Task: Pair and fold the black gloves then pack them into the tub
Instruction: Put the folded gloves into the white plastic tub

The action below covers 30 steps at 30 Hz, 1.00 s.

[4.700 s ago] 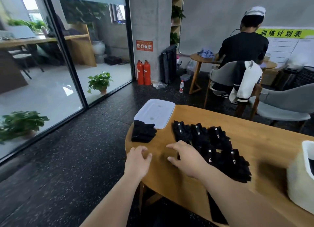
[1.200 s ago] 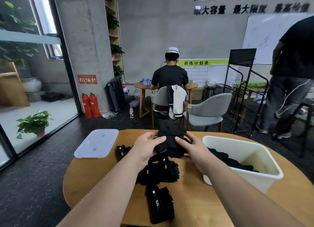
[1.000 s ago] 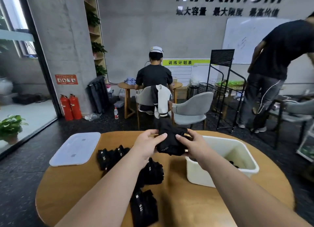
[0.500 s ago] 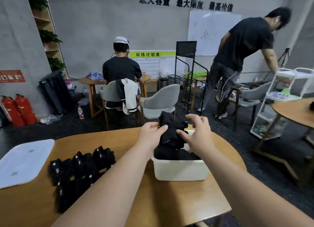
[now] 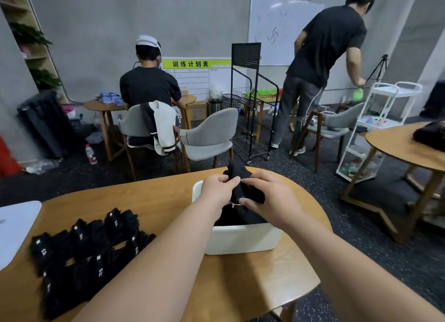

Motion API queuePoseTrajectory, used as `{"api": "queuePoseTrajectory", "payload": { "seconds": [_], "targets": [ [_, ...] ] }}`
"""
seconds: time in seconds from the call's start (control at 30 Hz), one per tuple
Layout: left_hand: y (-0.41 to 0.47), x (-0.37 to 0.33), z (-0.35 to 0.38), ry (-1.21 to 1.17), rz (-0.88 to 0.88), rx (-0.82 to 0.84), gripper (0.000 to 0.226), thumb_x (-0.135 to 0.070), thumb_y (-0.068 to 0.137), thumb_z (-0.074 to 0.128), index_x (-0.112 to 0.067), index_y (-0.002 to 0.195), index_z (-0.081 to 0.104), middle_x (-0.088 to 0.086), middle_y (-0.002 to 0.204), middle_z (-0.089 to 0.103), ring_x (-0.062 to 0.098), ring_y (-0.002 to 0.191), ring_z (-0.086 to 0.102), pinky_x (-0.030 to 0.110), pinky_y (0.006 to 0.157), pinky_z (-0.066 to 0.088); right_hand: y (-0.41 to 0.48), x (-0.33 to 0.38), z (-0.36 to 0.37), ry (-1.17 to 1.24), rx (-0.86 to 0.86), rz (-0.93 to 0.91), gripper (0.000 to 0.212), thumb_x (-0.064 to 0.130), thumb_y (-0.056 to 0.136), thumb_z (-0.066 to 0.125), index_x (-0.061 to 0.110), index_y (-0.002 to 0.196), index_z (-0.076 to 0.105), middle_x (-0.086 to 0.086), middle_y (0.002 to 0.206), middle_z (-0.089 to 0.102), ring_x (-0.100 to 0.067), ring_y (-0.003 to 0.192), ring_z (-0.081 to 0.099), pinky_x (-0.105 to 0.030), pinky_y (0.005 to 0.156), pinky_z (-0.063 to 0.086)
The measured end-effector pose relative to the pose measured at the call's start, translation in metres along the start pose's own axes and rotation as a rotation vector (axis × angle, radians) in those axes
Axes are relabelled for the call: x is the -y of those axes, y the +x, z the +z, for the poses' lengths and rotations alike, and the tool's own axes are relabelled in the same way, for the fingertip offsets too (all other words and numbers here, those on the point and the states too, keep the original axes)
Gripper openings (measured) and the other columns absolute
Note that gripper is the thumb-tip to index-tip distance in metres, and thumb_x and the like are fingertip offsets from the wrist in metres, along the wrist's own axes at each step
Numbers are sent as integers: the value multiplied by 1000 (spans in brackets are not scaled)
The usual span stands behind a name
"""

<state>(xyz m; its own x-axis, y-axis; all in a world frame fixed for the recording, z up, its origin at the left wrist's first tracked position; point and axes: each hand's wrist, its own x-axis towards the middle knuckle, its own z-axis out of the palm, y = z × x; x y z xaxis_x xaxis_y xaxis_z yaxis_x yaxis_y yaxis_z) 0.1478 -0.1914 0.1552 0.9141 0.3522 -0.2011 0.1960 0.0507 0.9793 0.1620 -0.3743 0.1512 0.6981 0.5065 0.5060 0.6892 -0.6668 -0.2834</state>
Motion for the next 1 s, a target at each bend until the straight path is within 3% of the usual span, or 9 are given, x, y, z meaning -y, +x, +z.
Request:
{"api": "queuePoseTrajectory", "payload": {
  "seconds": [0.1, 0.23, 0.3, 0.4, 0.5, 0.63, 0.83, 0.9, 1.0],
  "targets": [
    [-1, -4, 18, -43, -21, 76, 12, -23, 99, 76, -11, 97, 78, 12, 99, 79, 34, 93, 76, 59, 85, 64, 0, -8, -6, -59, -33, -4, 48, 49, 84, 82, 32, 127, 71, 14, 120, 58, -16, 109, 50, -33, 91, 49],
    [4, 0, 38, 53, -36, 93, 14, -26, 98, 76, -19, 87, 77, 9, 95, 79, 30, 86, 72, 54, 87, 64, 2, -24, -18, -131, -7, -4, 44, 38, 79, 81, 32, 121, 73, 13, 120, 58, -19, 108, 52, -33, 92, 48],
    [5, 8, 38, 214, -36, 101, 15, -25, 96, 77, -22, 83, 70, 6, 91, 76, 29, 88, 71, 48, 90, 61, 1, -29, -16, -202, 161, 34, 43, 41, 79, 76, 34, 122, 74, 13, 125, 60, -20, 113, 52, -36, 93, 49],
    [8, 23, 31, 616, -63, 219, 15, -26, 95, 73, -15, 105, 72, 12, 104, 73, 34, 99, 69, 41, 86, 54, -3, -28, 3, -257, 576, 149, 44, 46, 91, 56, 36, 131, 68, 11, 142, 57, -21, 126, 54, -39, 101, 49],
    [8, 28, 28, 827, -72, 272, 10, -26, 98, 66, -29, 107, 66, 11, 114, 69, 33, 111, 63, 47, 107, 48, 0, -25, 17, -255, 767, 193, 44, 36, 106, 35, 29, 139, 64, 4, 157, 47, -20, 139, 47, -38, 112, 40],
    [13, 23, 27, 900, -44, 251, 43, -14, 101, 60, -14, 144, 54, 16, 125, 64, 35, 111, 63, 48, 103, 53, 9, -20, 18, -259, 858, 154, 48, 28, 112, 29, 19, 155, 49, -1, 169, 32, -21, 152, 31, -32, 119, 28],
    [10, 17, 7, 911, 212, 144, 44, 1, 98, 52, -25, 134, 52, 1, 127, 61, 26, 111, 60, 43, 102, 54, 19, -26, 36, -283, 945, 141, 47, 19, 114, 29, 5, 156, 43, -8, 169, 29, -25, 156, 20, -35, 121, 21],
    [9, 20, -11, 1079, 281, 157, 48, 3, 97, 54, -24, 136, 55, 0, 130, 58, 26, 113, 60, 43, 100, 54, 24, -31, 39, -303, 934, 103, 46, 19, 109, 37, 14, 152, 53, -7, 163, 41, -29, 151, 34, -39, 122, 29],
    [11, 18, -30, 1305, 245, 203, 50, 1, 96, 63, -21, 141, 61, 5, 138, 56, 29, 119, 61, 39, 100, 54, 34, -40, 42, -240, 755, 221, 47, 13, 96, 49, 31, 133, 72, -2, 139, 63, -29, 124, 59, -36, 106, 47]
  ]
}}
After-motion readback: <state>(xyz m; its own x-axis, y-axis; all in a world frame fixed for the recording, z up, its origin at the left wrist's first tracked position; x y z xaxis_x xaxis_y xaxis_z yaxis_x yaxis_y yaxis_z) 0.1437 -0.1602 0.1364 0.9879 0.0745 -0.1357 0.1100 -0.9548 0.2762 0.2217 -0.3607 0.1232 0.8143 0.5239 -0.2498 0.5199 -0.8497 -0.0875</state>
